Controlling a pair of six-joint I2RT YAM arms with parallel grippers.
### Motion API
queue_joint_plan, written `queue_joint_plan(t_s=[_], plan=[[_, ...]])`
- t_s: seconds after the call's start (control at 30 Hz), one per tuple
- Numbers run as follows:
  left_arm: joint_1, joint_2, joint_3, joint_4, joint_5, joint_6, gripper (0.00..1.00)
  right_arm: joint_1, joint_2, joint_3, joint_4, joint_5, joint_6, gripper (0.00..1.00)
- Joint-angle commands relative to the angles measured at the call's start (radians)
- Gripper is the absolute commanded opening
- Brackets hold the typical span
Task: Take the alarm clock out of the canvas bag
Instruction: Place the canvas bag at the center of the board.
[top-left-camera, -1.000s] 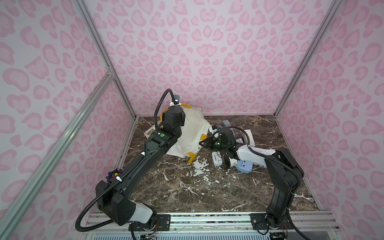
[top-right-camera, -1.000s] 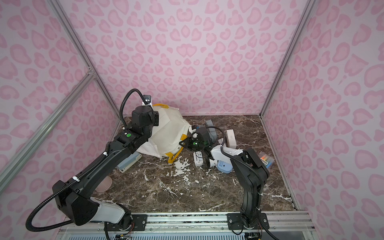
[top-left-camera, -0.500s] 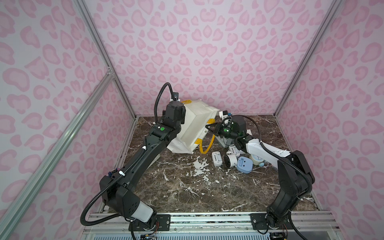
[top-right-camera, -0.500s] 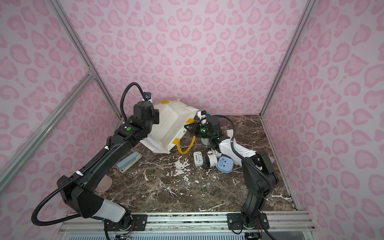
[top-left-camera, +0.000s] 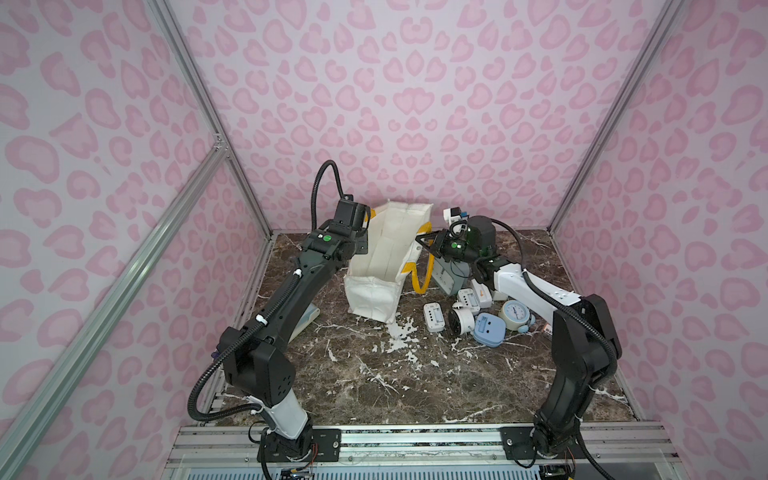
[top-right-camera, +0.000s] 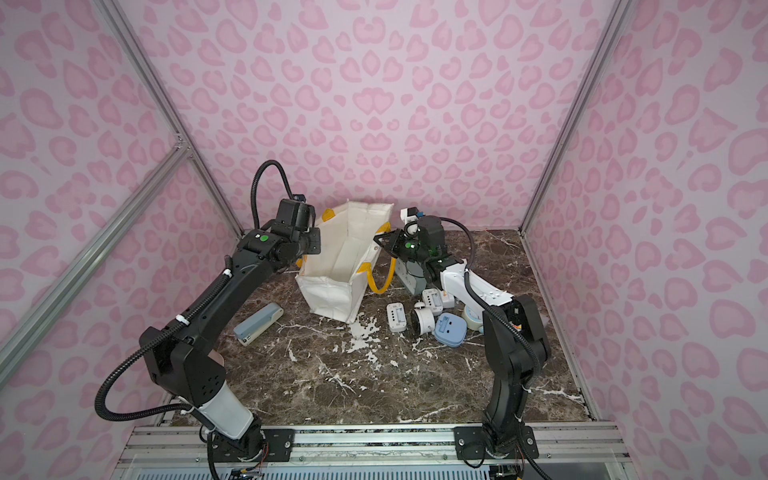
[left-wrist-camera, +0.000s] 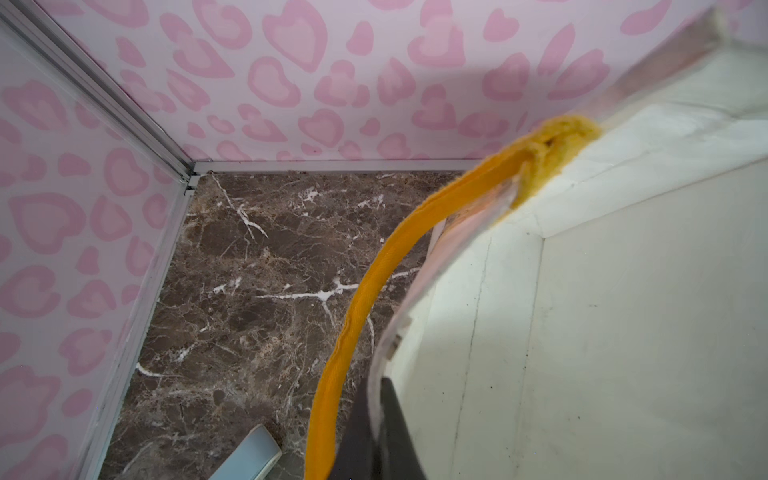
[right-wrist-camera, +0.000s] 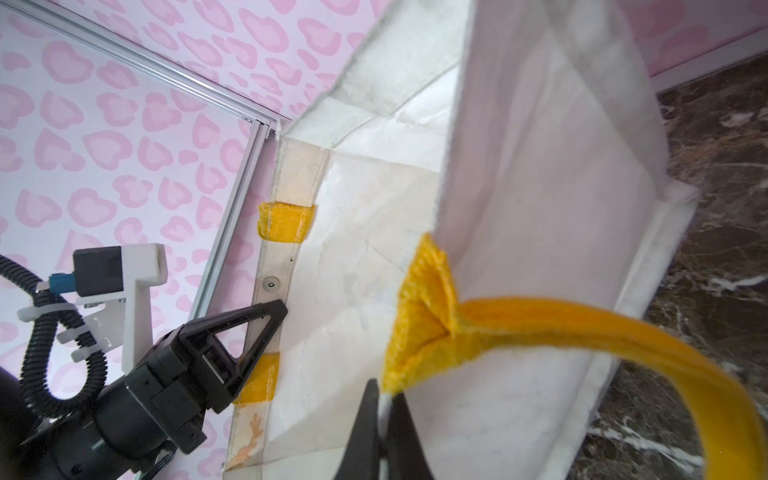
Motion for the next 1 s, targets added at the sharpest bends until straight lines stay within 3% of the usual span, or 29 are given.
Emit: queue_joint_plan(t_s=[0.0,0.17,0.33,0.43,0.5,0.7,0.97], plan=[[0.006,0.019,0.018,-0.049,0.028,-0.033,0.03,-0.003,0.024,0.021,-0.024,0.003,-0.034,0.0],[0.006,0.043,-0.005,-0.066,0.031,-0.056,0.04,-0.004,0.052,0.046,-0.069,0.017,-0.062,0.0],[0.009,0.057,-0.026,-0.065,0.036,-0.077,0.18,-0.004,0.061,0.051,-0.076,0.036,-0.066,0.0],[0.009,0.057,-0.027,-0.058,0.047,-0.082,0.41,-0.005,0.063,0.053,-0.072,0.032,-0.069,0.08],[0.009,0.057,-0.026,-0.055,0.048,-0.083,0.5,-0.005,0.064,0.053,-0.078,0.033,-0.072,0.14],[0.009,0.03,-0.035,-0.038,0.053,-0.098,0.98,-0.007,0.054,0.045,-0.111,0.05,-0.095,0.44],[0.027,-0.169,-0.2,0.129,0.018,-0.151,0.97,-0.019,-0.059,0.038,-0.21,0.119,-0.199,0.71]])
